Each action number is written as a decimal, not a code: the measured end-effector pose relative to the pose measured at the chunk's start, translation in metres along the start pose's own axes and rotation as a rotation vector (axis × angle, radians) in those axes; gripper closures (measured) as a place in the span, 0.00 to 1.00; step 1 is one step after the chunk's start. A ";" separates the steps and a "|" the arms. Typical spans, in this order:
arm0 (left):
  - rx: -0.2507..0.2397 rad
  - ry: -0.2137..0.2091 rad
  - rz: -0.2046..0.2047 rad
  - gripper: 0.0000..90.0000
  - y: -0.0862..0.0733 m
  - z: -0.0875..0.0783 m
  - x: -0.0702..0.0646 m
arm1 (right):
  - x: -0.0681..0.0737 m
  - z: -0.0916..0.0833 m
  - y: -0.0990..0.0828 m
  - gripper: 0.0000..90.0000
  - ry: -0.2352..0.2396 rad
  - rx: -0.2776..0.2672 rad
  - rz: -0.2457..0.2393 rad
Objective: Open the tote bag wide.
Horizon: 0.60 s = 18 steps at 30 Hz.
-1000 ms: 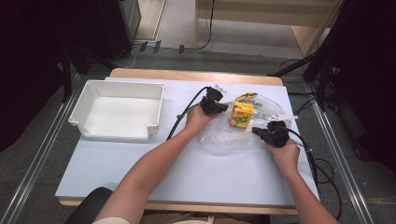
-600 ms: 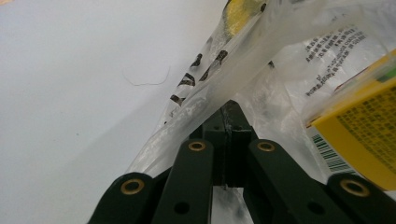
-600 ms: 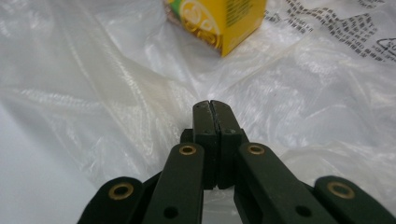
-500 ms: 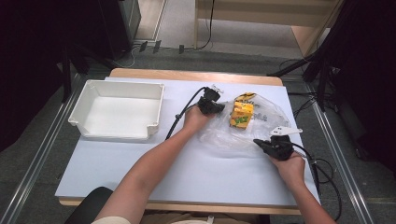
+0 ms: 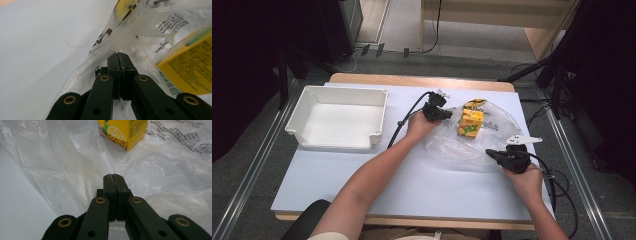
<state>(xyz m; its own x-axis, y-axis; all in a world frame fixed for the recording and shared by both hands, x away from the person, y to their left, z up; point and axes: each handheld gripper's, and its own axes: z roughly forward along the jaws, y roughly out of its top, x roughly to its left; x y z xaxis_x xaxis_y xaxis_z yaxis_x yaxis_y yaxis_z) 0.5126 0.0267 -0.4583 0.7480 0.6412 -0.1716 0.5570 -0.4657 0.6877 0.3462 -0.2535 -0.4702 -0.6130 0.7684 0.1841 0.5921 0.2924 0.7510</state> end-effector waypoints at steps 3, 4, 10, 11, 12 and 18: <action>-0.006 -0.010 0.001 1.00 0.002 -0.006 0.000 | 0.002 -0.002 0.004 1.00 -0.013 -0.007 -0.005; -0.009 -0.013 -0.004 1.00 0.002 -0.009 0.000 | 0.002 -0.003 0.005 1.00 -0.009 -0.009 -0.006; -0.020 -0.029 0.003 0.99 0.005 -0.020 0.000 | 0.000 -0.007 0.008 1.00 -0.010 -0.021 0.026; -0.021 -0.030 0.010 0.99 0.005 -0.022 0.000 | -0.001 -0.008 0.009 1.00 -0.011 -0.030 0.023; -0.025 -0.028 0.011 0.99 0.006 -0.024 0.000 | -0.001 -0.008 0.009 1.00 -0.009 -0.032 0.026; -0.029 -0.043 0.010 0.98 0.008 -0.034 0.000 | -0.002 -0.012 0.012 1.00 -0.015 -0.041 0.030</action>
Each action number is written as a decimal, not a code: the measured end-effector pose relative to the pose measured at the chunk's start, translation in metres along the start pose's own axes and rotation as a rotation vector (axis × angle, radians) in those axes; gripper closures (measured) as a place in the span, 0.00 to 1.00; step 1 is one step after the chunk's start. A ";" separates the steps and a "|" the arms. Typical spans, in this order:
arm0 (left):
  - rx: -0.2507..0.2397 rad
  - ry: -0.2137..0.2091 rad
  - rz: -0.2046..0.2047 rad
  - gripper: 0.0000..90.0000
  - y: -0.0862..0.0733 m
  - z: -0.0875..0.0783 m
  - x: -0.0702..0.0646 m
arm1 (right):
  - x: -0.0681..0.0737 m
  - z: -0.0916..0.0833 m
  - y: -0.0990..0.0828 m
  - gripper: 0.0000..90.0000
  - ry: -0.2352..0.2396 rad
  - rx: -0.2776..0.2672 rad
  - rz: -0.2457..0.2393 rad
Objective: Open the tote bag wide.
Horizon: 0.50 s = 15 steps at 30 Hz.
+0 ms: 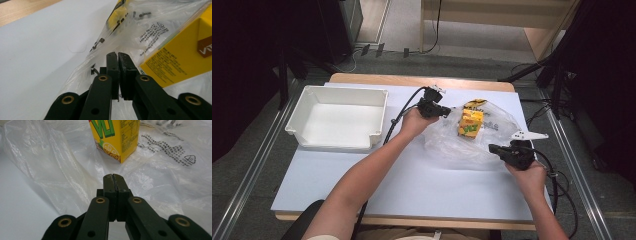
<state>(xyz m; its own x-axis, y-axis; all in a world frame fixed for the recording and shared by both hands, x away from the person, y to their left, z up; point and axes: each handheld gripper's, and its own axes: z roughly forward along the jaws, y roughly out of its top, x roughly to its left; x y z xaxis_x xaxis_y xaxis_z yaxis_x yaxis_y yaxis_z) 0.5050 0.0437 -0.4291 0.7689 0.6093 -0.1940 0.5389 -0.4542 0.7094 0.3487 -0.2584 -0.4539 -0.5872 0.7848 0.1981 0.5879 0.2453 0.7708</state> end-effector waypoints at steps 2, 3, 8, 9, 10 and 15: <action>0.002 -0.007 0.007 0.98 0.000 -0.004 -0.001 | 0.000 -0.001 0.001 1.00 -0.001 0.001 0.002; 0.005 -0.008 0.011 0.97 0.001 -0.005 -0.002 | 0.000 -0.002 0.002 0.99 -0.002 -0.002 0.003; 0.012 -0.015 0.026 0.97 0.000 -0.014 -0.006 | 0.001 -0.005 0.005 0.97 -0.011 -0.018 0.012; 0.009 -0.019 0.026 0.97 0.000 -0.017 -0.007 | 0.001 -0.006 0.005 0.97 -0.010 -0.023 0.012; 0.007 -0.021 0.025 0.96 0.000 -0.019 -0.007 | 0.001 -0.007 0.006 0.97 -0.011 -0.026 0.012; -0.009 -0.040 0.034 0.94 0.000 -0.030 -0.011 | 0.003 -0.010 0.008 0.92 -0.025 -0.024 0.006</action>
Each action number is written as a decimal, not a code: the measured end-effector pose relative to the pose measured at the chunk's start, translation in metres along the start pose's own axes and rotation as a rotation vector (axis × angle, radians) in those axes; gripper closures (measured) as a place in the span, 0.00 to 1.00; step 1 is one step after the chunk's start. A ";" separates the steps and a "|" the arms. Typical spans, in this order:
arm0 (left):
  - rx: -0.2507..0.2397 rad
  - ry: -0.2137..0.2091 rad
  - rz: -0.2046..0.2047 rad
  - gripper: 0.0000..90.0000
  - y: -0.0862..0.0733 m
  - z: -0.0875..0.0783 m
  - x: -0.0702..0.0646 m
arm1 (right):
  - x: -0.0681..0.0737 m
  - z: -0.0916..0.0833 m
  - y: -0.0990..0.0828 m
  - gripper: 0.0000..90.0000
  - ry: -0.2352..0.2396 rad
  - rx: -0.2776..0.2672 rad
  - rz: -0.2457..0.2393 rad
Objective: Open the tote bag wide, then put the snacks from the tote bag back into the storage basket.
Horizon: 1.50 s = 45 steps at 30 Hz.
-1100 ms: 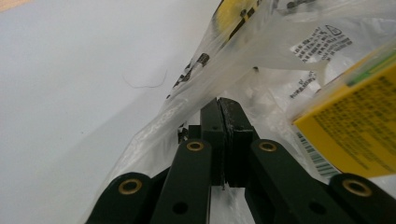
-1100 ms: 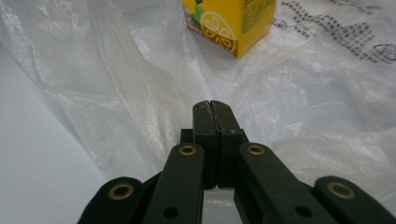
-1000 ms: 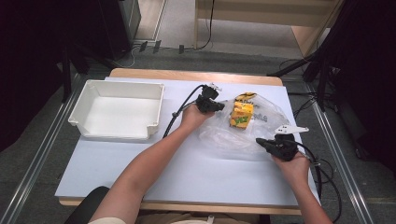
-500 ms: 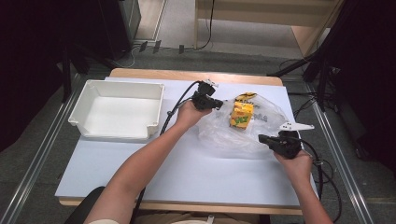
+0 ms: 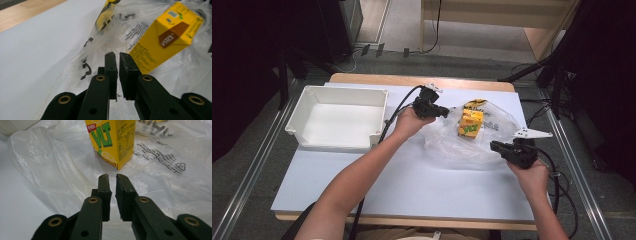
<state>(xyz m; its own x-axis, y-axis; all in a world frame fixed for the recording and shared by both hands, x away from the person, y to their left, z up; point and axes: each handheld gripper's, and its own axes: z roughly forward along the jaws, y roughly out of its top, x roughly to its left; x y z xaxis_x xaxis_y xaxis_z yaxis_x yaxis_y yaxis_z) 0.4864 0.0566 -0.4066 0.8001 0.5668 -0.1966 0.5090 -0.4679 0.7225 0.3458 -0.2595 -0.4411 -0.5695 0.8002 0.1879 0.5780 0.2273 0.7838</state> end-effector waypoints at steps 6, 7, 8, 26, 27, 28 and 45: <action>0.003 -0.029 0.015 0.83 -0.002 -0.010 -0.007 | 0.005 -0.001 0.001 0.82 0.001 0.002 -0.006; 0.004 -0.034 0.020 0.82 -0.003 -0.011 -0.008 | 0.005 -0.001 0.001 0.81 0.001 0.003 -0.006; 0.003 -0.040 0.019 0.80 -0.005 -0.012 -0.010 | 0.006 -0.002 0.001 0.79 -0.002 0.000 -0.006; -0.006 -0.102 0.068 0.48 -0.016 -0.029 -0.022 | 0.022 -0.011 -0.005 0.46 0.024 -0.011 0.006; -0.008 -0.099 0.071 0.46 -0.017 -0.030 -0.023 | 0.022 -0.012 -0.004 0.44 0.021 -0.017 0.004; -0.011 -0.097 0.073 0.45 -0.017 -0.030 -0.023 | 0.021 -0.012 -0.004 0.44 0.024 -0.024 0.003; -0.009 -0.141 0.092 0.38 -0.017 -0.022 -0.028 | 0.020 -0.010 -0.004 0.42 0.054 0.002 0.003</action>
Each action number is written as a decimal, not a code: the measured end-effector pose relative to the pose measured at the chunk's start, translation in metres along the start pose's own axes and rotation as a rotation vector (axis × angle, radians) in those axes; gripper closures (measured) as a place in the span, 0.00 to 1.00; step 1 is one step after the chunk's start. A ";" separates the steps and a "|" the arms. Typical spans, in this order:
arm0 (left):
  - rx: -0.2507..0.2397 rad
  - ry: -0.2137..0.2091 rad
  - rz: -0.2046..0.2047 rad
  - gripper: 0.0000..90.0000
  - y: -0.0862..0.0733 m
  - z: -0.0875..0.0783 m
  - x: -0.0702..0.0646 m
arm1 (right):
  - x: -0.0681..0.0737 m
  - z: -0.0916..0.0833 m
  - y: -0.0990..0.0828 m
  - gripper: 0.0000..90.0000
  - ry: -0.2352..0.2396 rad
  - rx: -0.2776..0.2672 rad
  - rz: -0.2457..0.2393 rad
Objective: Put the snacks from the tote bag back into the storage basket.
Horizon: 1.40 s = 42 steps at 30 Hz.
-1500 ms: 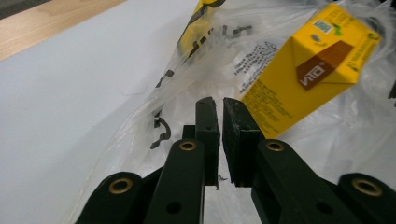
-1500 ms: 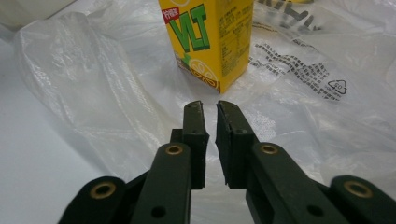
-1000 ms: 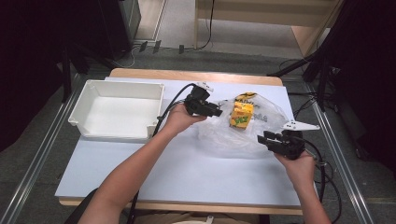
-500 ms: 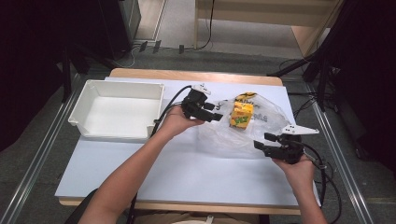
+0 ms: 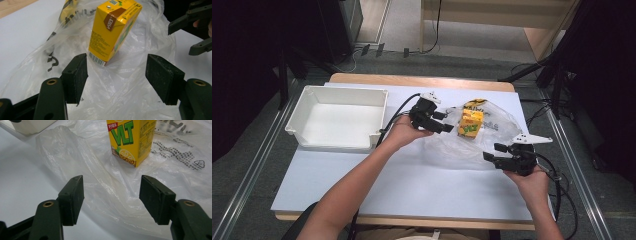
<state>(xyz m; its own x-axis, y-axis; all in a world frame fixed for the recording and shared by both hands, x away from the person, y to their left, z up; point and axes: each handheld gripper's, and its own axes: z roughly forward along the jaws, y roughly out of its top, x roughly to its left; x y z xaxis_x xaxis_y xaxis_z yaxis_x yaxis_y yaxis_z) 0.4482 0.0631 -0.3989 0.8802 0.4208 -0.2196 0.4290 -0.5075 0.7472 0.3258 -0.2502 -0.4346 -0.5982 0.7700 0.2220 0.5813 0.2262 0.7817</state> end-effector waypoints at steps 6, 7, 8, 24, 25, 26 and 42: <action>-0.003 -0.024 -0.013 0.36 0.006 0.003 0.001 | 0.000 0.000 0.000 0.42 0.001 -0.004 0.006; 0.000 -0.030 -0.010 0.36 0.007 0.004 0.001 | -0.001 0.000 0.000 0.42 0.002 -0.003 0.007; 0.005 -0.031 -0.007 0.36 0.009 0.005 0.001 | -0.001 0.000 0.000 0.42 0.000 -0.001 0.010; 0.030 -0.036 0.036 0.35 0.027 0.026 0.007 | -0.002 -0.001 -0.002 0.42 0.000 -0.003 0.012; 0.030 -0.036 0.039 0.35 0.028 0.028 0.008 | -0.002 -0.001 -0.002 0.42 0.000 -0.003 0.012; 0.031 -0.037 0.041 0.35 0.029 0.029 0.009 | -0.002 -0.001 -0.002 0.42 0.000 -0.004 0.013; 0.057 -0.051 0.050 0.36 0.036 0.069 0.017 | -0.001 -0.002 -0.002 0.42 0.005 -0.012 0.015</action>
<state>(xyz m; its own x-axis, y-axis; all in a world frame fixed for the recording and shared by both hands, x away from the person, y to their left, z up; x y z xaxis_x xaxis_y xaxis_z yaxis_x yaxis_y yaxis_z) 0.4926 0.0002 -0.4189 0.9092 0.3561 -0.2157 0.3941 -0.5691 0.7216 0.3247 -0.2524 -0.4352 -0.5921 0.7703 0.2366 0.5836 0.2074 0.7851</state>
